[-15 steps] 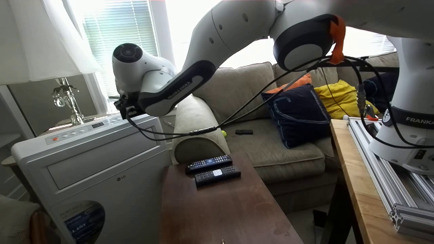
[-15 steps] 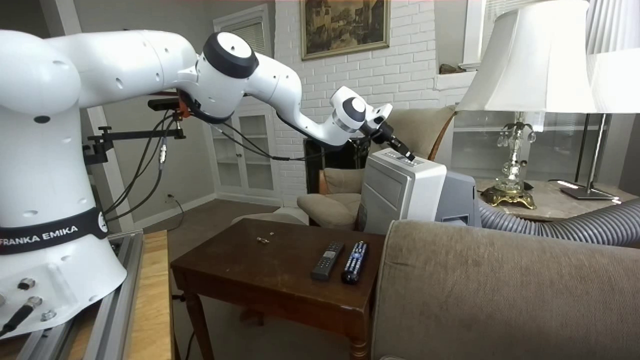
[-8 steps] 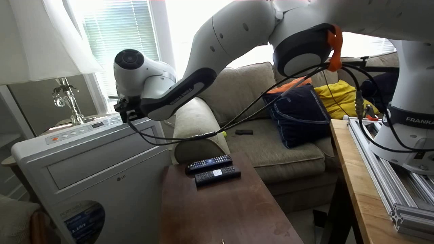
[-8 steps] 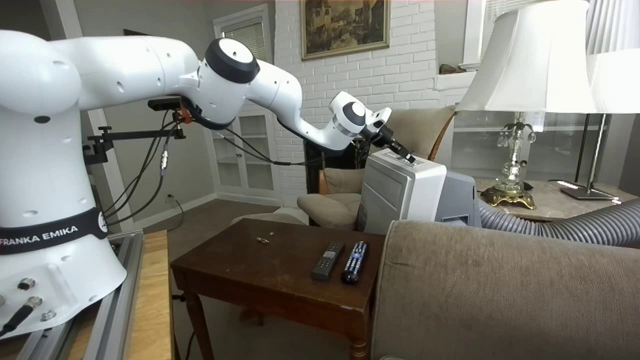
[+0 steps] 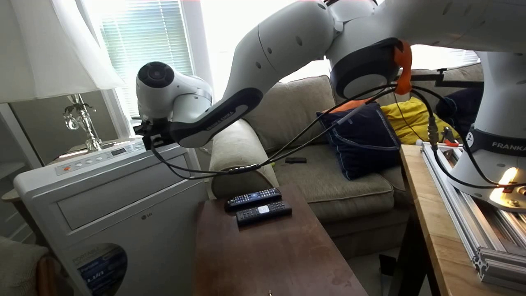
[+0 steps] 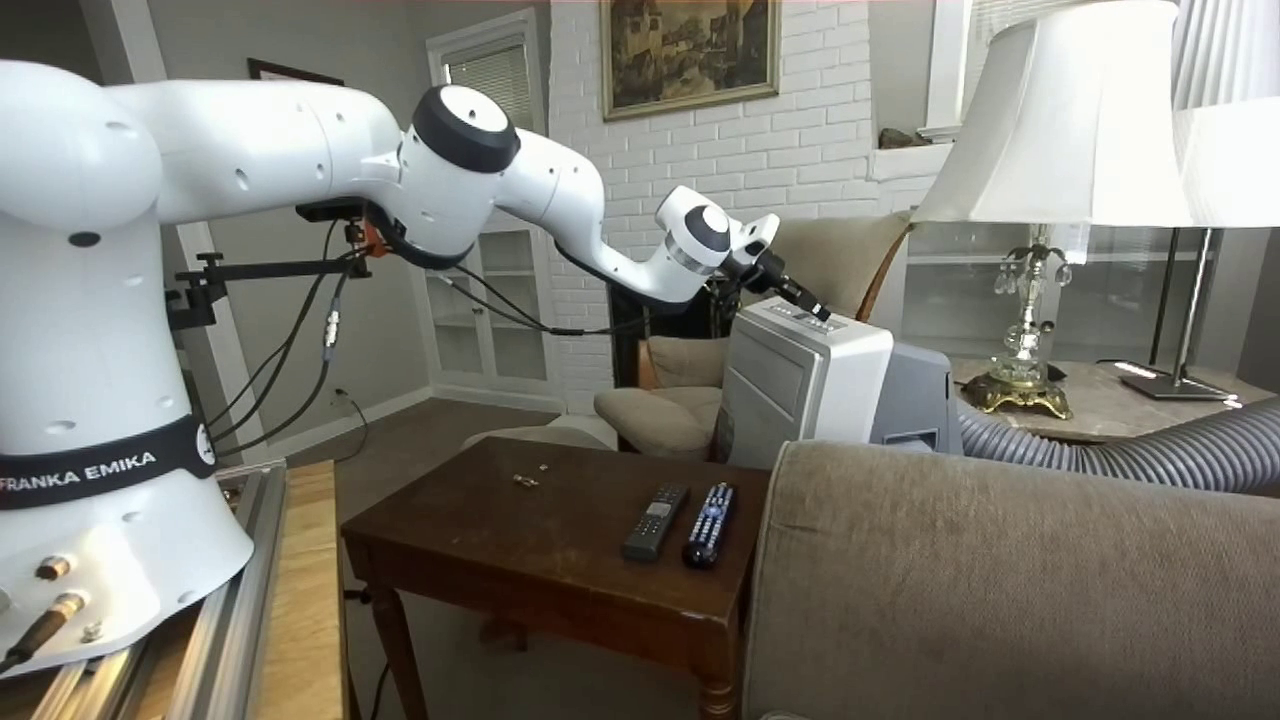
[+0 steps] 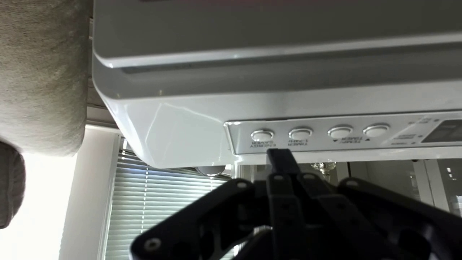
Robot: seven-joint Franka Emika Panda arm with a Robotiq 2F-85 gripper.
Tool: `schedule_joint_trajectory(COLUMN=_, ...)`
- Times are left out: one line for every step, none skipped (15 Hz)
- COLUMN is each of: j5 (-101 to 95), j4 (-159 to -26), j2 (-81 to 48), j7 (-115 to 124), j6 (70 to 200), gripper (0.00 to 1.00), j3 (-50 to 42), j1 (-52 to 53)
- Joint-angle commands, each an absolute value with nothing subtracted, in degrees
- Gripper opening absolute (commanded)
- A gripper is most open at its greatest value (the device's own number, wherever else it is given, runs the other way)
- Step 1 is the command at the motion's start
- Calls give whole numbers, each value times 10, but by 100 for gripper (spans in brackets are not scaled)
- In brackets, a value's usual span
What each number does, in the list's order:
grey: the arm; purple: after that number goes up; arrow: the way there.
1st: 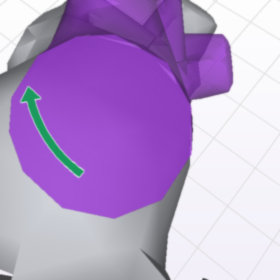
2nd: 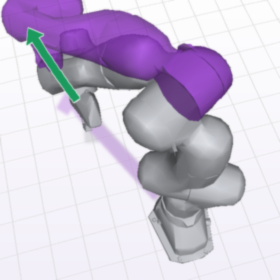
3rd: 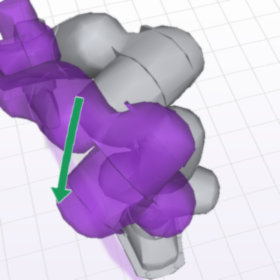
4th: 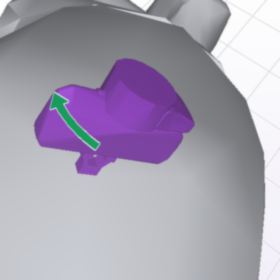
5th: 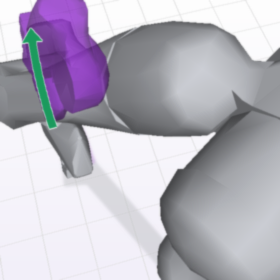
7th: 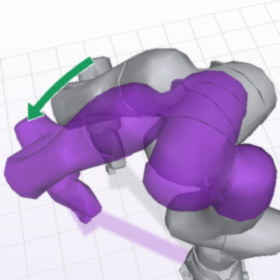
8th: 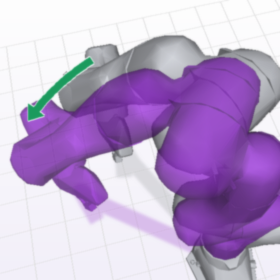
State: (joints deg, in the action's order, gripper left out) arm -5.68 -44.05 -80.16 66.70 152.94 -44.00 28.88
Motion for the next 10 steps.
schedule_joint_trajectory(j5=-60, j4=-407, j2=-827, j7=696, j6=1532, gripper=0, j3=-460, j1=281)
schedule_joint_trajectory(j5=-60, j4=-405, j2=-829, j7=698, j6=1531, gripper=0, j3=-463, j1=281)
schedule_joint_trajectory(j5=-60, j4=-403, j2=-831, j7=700, j6=1531, gripper=0, j3=-465, j1=281)
schedule_joint_trajectory(j5=-60, j4=-401, j2=-833, j7=701, j6=1530, gripper=0, j3=-468, j1=280)
schedule_joint_trajectory(j5=-59, j4=-400, j2=-835, j7=703, j6=1529, gripper=0, j3=-470, j1=280)
schedule_joint_trajectory(j5=-59, j4=-398, j2=-836, j7=703, j6=1529, gripper=0, j3=-472, j1=280)
schedule_joint_trajectory(j5=-59, j4=-397, j2=-838, j7=704, j6=1529, gripper=0, j3=-474, j1=280)
schedule_joint_trajectory(j5=-59, j4=-396, j2=-839, j7=705, j6=1527, gripper=0, j3=-475, j1=280)
schedule_joint_trajectory(j5=-58, j4=-397, j2=-839, j7=705, j6=1523, gripper=0, j3=-476, j1=281)
schedule_joint_trajectory(j5=-58, j4=-398, j2=-839, j7=704, j6=1521, gripper=0, j3=-475, j1=282)
